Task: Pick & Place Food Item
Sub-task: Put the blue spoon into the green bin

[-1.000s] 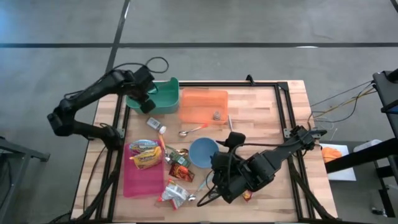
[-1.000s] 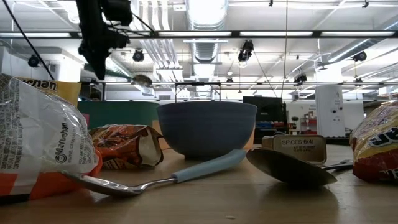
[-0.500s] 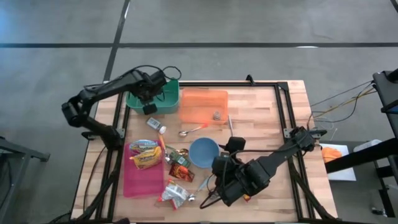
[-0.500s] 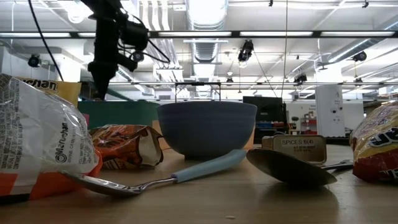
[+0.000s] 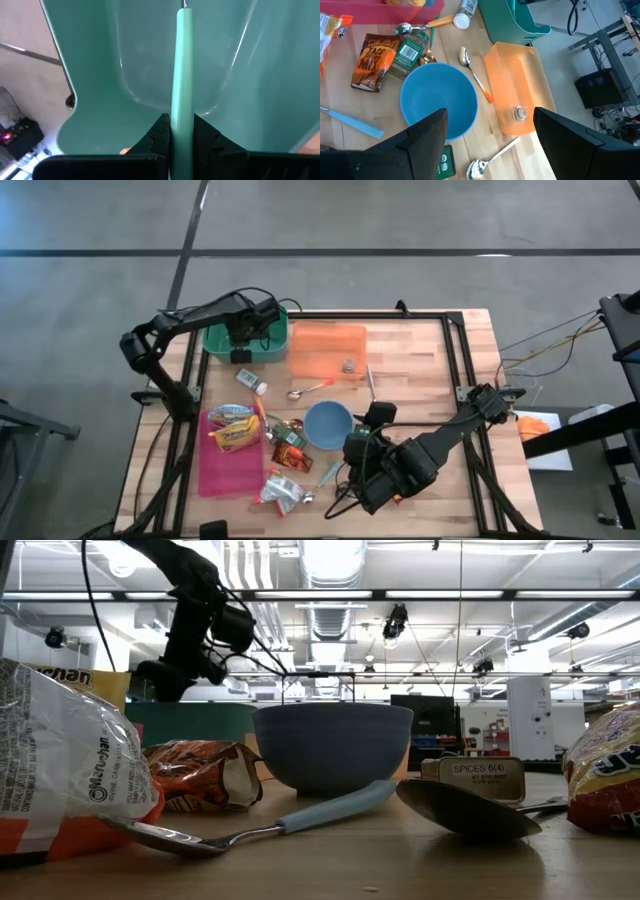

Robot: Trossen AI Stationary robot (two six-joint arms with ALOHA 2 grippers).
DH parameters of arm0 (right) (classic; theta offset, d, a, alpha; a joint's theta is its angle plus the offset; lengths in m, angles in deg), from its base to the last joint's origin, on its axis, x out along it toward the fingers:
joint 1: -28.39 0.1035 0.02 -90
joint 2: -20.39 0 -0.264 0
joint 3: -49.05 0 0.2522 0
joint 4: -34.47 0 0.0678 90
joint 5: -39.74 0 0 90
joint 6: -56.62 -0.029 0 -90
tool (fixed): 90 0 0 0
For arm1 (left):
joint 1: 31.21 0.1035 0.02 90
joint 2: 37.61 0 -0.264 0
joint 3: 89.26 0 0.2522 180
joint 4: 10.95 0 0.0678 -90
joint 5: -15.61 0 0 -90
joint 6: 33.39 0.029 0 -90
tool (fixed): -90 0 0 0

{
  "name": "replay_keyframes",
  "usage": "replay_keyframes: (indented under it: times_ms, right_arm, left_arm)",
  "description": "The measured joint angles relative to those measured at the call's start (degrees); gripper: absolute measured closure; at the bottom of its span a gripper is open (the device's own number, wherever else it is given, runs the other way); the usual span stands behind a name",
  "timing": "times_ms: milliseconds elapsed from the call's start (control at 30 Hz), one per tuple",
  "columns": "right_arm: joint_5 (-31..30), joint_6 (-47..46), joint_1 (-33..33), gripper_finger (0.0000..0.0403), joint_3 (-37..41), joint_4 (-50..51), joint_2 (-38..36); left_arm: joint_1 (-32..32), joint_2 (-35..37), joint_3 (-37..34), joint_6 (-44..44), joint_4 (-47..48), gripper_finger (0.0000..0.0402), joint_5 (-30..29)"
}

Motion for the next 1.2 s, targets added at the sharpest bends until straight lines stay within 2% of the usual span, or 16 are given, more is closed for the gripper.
replay_keyframes:
  times_ms: [133, 300, 500, 667, 933, 1200]
  right_arm:
    - [0.0, 0.13, 0.0, 0.011, 0.08, 0.02, -0.01]
    - [0.0, 0.11, 0.02, 0.011, 0.09, 0.0, -0.01]
    - [0.0, 0.11, 0.02, 0.011, 0.19, 0.0, -0.01]
    - [0.0, 0.11, 0.02, 0.011, 0.19, 0.0, -0.01]
    - [0.01, 0.04, 0.04, 0.0111, 0.19, 0.0, -0.01]
    - [0.07, -0.08, 1.13, 0.0111, 0.19, 0.0, -0.01]
  left_arm:
    - [0.79, -0.23, 0.67, 0.39, -0.63, 0.0369, 0.47]
    - [2.9, -0.19, 0.61, -0.93, -0.84, 0.0369, 8.94]
    - [4.84, -0.23, 0.39, -5.68, -1.1, 0.0369, 10.91]
    - [6.17, -0.23, 0.39, -8.82, -1.49, 0.0369, 15.82]
    - [6.44, -1.53, 0.37, -13.7, -3.22, 0.0369, 16.81]
    - [6.46, -5.14, 0.35, -14.98, -3.66, 0.0369, 18.32]
